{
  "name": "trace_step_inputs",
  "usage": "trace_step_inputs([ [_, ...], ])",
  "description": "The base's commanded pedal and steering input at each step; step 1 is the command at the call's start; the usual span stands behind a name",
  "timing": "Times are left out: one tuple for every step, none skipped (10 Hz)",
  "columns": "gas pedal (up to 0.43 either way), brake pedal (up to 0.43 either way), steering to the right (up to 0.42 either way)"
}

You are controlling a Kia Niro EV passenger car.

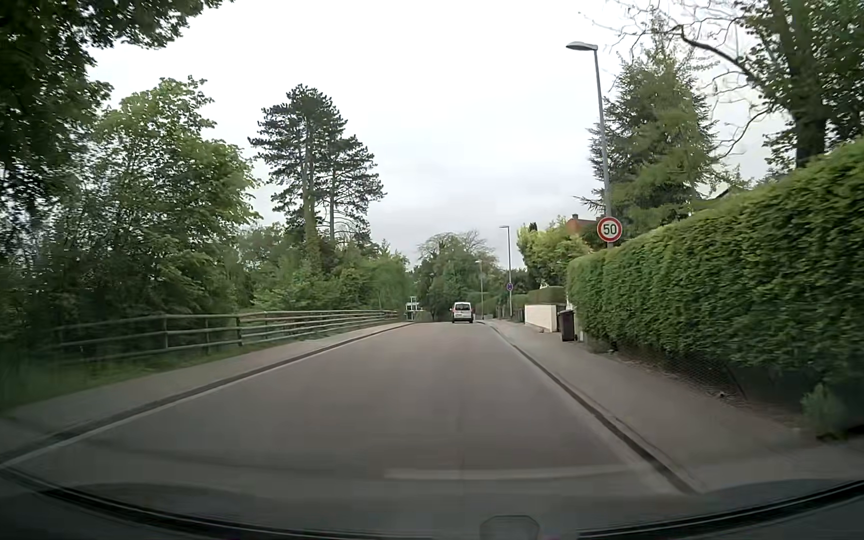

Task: Follow the waypoints while adhering to traffic rules and regulations

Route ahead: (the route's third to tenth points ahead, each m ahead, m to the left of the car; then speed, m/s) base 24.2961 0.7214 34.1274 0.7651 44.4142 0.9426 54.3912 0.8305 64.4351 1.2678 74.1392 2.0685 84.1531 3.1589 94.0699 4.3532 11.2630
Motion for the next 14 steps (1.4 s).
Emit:
trace_step_inputs([
  [0.287, 0.0, -0.001],
  [0.287, 0.0, -0.001],
  [0.287, 0.0, -0.001],
  [0.287, 0.0, -0.001],
  [0.287, 0.0, -0.001],
  [0.287, 0.0, -0.001],
  [0.28, 0.0, -0.001],
  [0.28, 0.0, -0.001],
  [0.28, 0.0, -0.001],
  [0.28, 0.0, -0.001],
  [0.28, 0.0, -0.001],
  [0.268, 0.0, -0.003],
  [0.26, 0.0, -0.003],
  [0.248, 0.0, -0.004],
])
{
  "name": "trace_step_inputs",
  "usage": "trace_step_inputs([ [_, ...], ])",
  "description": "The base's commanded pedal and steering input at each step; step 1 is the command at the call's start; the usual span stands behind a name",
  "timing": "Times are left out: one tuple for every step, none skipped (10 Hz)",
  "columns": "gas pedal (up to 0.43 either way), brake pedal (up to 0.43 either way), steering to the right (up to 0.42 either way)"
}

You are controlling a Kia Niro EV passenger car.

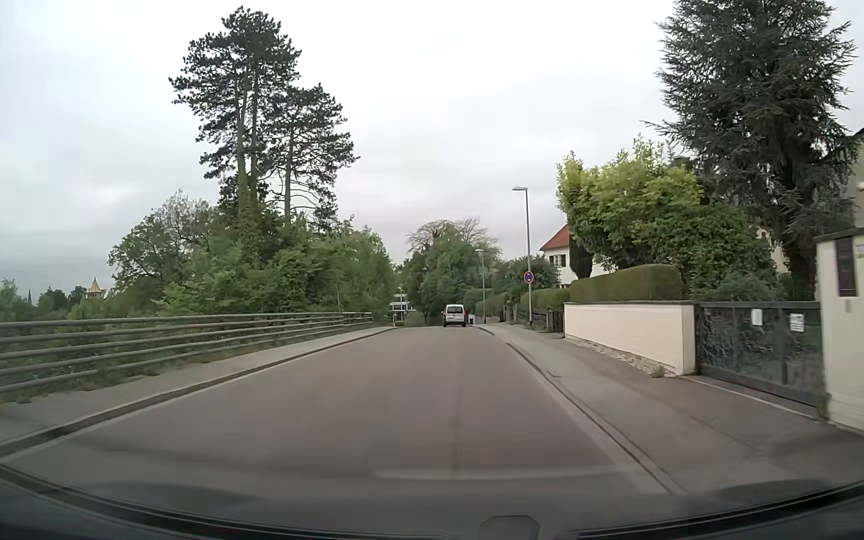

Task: Follow the waypoints while adhering to traffic rules and regulations

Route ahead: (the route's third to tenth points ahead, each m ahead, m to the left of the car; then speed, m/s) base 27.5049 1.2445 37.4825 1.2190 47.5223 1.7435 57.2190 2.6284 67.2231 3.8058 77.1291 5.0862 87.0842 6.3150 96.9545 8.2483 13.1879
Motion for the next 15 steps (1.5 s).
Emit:
trace_step_inputs([
  [0.24, 0.0, -0.005],
  [0.228, 0.0, -0.005],
  [0.209, 0.0, -0.004],
  [0.177, 0.0, -0.004],
  [0.157, 0.0, -0.005],
  [0.13, 0.0, -0.005],
  [0.13, 0.0, -0.004],
  [0.098, 0.0, -0.005],
  [0.087, 0.0, -0.006],
  [0.067, 0.0, -0.007],
  [0.039, 0.0, -0.007],
  [0.008, 0.0, -0.006],
  [0.0, 0.0, -0.006],
  [0.0, 0.0, -0.006],
  [0.0, 0.0, -0.007],
])
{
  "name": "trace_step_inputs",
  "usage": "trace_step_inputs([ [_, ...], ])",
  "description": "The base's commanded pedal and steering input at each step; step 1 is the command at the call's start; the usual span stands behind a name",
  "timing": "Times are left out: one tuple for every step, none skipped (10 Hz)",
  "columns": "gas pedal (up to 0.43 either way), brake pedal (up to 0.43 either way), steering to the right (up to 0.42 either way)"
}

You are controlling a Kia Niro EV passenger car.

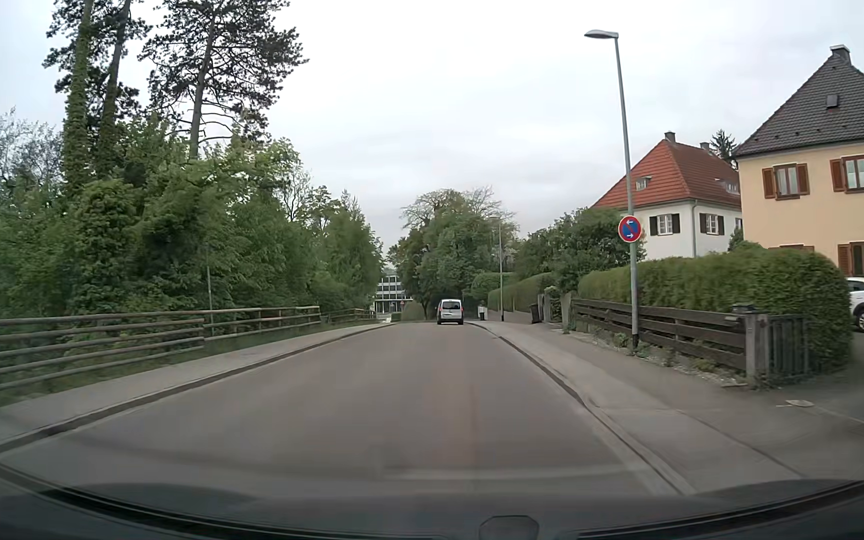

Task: Follow the waypoints while adhering to traffic rules and regulations

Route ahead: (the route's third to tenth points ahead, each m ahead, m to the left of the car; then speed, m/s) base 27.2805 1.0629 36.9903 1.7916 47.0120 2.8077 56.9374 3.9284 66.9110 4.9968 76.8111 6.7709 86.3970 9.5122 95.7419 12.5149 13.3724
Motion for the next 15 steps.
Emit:
trace_step_inputs([
  [0.0, 0.0, -0.007],
  [0.0, 0.0, -0.007],
  [0.0, 0.0, -0.006],
  [0.0, 0.0, -0.006],
  [0.0, 0.0, -0.007],
  [0.0, 0.0, -0.007],
  [0.0, 0.0, -0.007],
  [0.0, 0.0, -0.007],
  [0.0, 0.0, -0.007],
  [0.0, 0.0, -0.007],
  [0.0, 0.0, -0.007],
  [0.0, 0.0, -0.007],
  [0.0, 0.0, -0.008],
  [0.0, 0.0, -0.009],
  [0.0, 0.0, -0.01],
])
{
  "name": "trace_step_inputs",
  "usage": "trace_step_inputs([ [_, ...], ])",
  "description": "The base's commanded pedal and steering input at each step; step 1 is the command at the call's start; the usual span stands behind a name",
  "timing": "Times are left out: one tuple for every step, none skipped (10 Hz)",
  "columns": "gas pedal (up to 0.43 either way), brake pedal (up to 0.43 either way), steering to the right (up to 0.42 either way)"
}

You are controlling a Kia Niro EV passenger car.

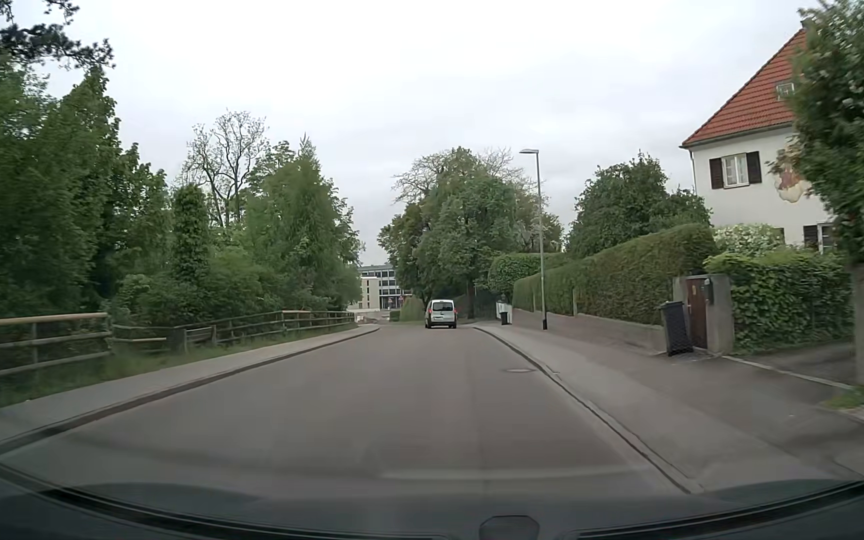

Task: Follow the waypoints while adhering to traffic rules and regulations

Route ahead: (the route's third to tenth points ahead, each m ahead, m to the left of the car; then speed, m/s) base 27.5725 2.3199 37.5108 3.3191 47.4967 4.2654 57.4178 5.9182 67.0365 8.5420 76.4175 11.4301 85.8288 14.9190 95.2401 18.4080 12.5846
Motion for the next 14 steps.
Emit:
trace_step_inputs([
  [0.0, 0.0, -0.01],
  [0.0, 0.0, -0.01],
  [0.008, 0.0, -0.01],
  [0.008, 0.0, -0.01],
  [0.008, 0.0, -0.01],
  [0.008, 0.0, -0.01],
  [0.008, 0.0, -0.01],
  [0.008, 0.0, -0.01],
  [0.008, 0.0, -0.01],
  [0.008, 0.0, -0.01],
  [0.008, 0.0, -0.01],
  [0.008, 0.0, -0.01],
  [0.02, 0.0, -0.011],
  [0.02, 0.0, -0.01],
])
